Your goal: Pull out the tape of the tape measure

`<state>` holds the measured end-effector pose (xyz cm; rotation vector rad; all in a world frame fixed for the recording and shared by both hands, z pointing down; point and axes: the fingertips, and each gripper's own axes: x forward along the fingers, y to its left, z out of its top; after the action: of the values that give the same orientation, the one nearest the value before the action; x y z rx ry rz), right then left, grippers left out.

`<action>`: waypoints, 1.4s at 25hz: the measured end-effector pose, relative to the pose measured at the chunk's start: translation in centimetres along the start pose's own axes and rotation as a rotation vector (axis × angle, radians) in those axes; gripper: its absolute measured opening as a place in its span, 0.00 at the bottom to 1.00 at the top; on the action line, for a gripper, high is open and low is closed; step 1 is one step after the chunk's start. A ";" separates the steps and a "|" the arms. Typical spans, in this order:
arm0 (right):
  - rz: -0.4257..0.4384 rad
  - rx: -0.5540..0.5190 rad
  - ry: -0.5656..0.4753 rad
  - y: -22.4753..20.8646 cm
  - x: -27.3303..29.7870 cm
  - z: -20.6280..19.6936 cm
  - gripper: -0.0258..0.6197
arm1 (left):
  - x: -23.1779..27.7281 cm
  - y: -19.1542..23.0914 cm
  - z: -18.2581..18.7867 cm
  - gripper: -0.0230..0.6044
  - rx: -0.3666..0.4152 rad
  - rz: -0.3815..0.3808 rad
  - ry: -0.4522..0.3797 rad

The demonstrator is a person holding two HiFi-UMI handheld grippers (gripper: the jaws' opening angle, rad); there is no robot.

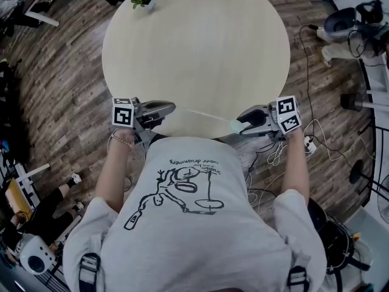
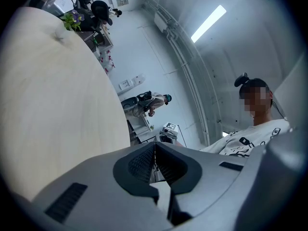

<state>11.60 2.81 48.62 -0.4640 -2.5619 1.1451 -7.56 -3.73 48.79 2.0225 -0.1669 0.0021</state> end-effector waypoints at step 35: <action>-0.032 0.052 0.014 -0.8 -2.6 -1.4 0.37 | -6.2 3.6 3.6 0.07 -0.013 0.132 -0.124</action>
<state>14.36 2.21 49.77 -0.4158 -2.5119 1.1894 -14.35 -7.75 49.92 1.9965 -0.3779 -0.0417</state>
